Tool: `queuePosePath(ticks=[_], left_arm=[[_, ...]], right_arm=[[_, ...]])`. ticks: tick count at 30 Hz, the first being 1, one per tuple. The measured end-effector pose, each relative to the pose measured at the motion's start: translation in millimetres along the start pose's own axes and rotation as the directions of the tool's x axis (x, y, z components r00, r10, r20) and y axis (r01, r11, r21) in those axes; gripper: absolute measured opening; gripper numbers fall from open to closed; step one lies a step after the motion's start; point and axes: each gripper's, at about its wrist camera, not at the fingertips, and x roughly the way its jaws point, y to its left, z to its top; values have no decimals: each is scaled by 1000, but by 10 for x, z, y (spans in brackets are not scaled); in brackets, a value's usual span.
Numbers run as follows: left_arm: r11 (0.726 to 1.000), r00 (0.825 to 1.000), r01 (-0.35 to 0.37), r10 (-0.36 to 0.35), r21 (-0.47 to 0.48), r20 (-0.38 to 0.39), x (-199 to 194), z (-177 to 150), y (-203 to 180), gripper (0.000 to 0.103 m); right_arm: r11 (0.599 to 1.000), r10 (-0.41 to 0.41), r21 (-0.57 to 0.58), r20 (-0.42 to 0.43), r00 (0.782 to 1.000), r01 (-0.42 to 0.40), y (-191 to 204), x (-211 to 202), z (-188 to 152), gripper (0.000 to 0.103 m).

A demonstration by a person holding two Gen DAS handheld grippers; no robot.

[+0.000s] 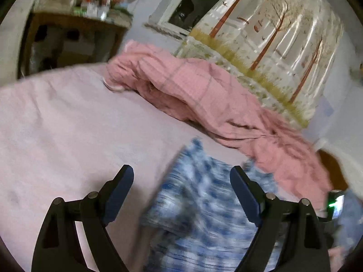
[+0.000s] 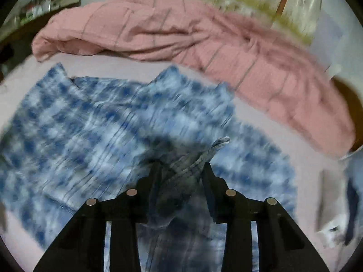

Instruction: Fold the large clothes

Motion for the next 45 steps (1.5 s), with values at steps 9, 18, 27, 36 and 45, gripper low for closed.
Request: queuePosePath(ticks=[9,18,27,36,45], left_arm=[[975,994,-106,97,193,54,40,-119,-335,86],[984,992,-71,87,166,-93,423,-228,-255,86],[982,989,-101,116,162,-88,497,-250,-209,86],[930,939,-210,278,302,-203,1028,-510,-293,84],[896,933,-209,303,393,-195,1119,-628,-420,84]], right_arm=[[975,105,194,43,994,-112,-304,157,-191,79],[890,243,407,-44,969,-205,-756,490,-522,58],[976,77,188,179,981,-111,-424,-42,-45,5],[954,-297,140,344,891,264,-598,-206,358,5],[928,-181,353,143,973,120,-1252,566,-166,5]])
